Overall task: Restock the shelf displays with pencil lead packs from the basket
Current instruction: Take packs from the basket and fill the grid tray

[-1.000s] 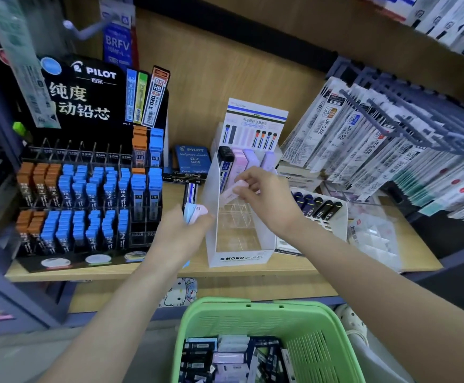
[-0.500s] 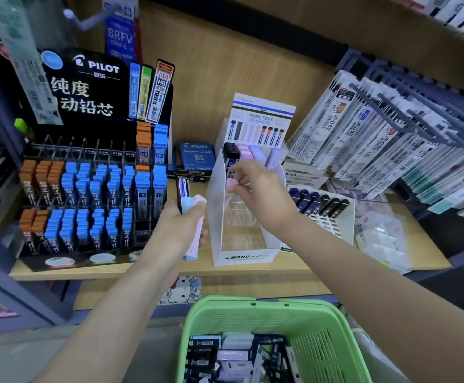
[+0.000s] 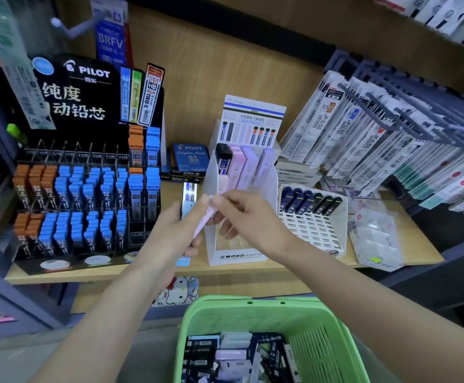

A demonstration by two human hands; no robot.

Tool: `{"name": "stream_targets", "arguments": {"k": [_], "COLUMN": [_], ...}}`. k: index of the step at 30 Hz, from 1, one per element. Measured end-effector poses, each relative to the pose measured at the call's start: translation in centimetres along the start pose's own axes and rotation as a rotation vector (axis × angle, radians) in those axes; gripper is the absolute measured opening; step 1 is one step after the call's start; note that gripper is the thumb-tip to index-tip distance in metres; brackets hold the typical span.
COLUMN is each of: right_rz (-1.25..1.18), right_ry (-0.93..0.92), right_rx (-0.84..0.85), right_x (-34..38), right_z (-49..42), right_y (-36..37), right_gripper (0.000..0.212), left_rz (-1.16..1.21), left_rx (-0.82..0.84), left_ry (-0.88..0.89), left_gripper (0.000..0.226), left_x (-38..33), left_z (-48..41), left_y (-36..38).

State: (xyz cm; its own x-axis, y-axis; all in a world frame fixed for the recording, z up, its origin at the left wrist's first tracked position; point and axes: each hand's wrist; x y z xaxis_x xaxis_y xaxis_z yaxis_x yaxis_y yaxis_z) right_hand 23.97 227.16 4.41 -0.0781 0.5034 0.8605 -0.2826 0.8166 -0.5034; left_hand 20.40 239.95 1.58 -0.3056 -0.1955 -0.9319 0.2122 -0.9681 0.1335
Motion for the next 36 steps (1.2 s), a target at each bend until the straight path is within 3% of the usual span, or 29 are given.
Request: {"name": "stream_targets", "arguments": {"k": [6, 9, 19, 24, 29, 34, 36], "right_rz": [-0.242, -0.284, -0.187, -0.299, -0.043, 0.127, 0.199], "right_ry": [0.004, -0.068, -0.096, -0.065, -0.186, -0.215, -0.19], "right_rx": [0.007, -0.039, -0.003, -0.09, -0.108, -0.187, -0.228], "right_x": [-0.1, -0.2, -0.6, -0.5, 0.3, 0.6, 0.3], "right_z": [1.5, 2.0, 4.5, 4.7, 4.3, 3.4, 2.9], "right_y": [-1.7, -3.0, -4.6, -4.4, -4.5, -4.9, -4.9], "right_gripper": [0.012, 0.014, 0.036, 0.021, 0.038, 0.004, 0.022], "left_rz": [0.082, 0.029, 0.027, 0.024, 0.089, 0.12, 0.149], "left_rx": [0.176, 0.219, 0.074, 0.045, 0.107, 0.178, 0.166], "left_ry": [-0.139, -0.102, 0.069, 0.124, 0.076, 0.065, 0.091], "left_gripper": [0.043, 0.036, 0.023, 0.021, 0.018, 0.029, 0.028], "left_x": [-0.1, -0.1, 0.0, 0.1, -0.4, -0.9, -1.0], "left_z": [0.1, 0.5, 0.6, 0.5, 1.0, 1.4, 1.5], "left_y": [0.2, 0.4, 1.0, 1.0, 0.8, 0.3, 0.2]}}
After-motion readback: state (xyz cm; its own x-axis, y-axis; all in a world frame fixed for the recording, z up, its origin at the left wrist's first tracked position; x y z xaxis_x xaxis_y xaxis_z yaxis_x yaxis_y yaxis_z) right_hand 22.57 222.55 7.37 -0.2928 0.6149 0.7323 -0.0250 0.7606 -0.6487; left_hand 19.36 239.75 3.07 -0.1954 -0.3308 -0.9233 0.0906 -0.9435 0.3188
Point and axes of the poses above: each hand's wrist, its own z-axis away from the middle knuckle, its own y-axis out of the palm, x = y × z, and after that the axes turned 4 degrees about -x, right-handed
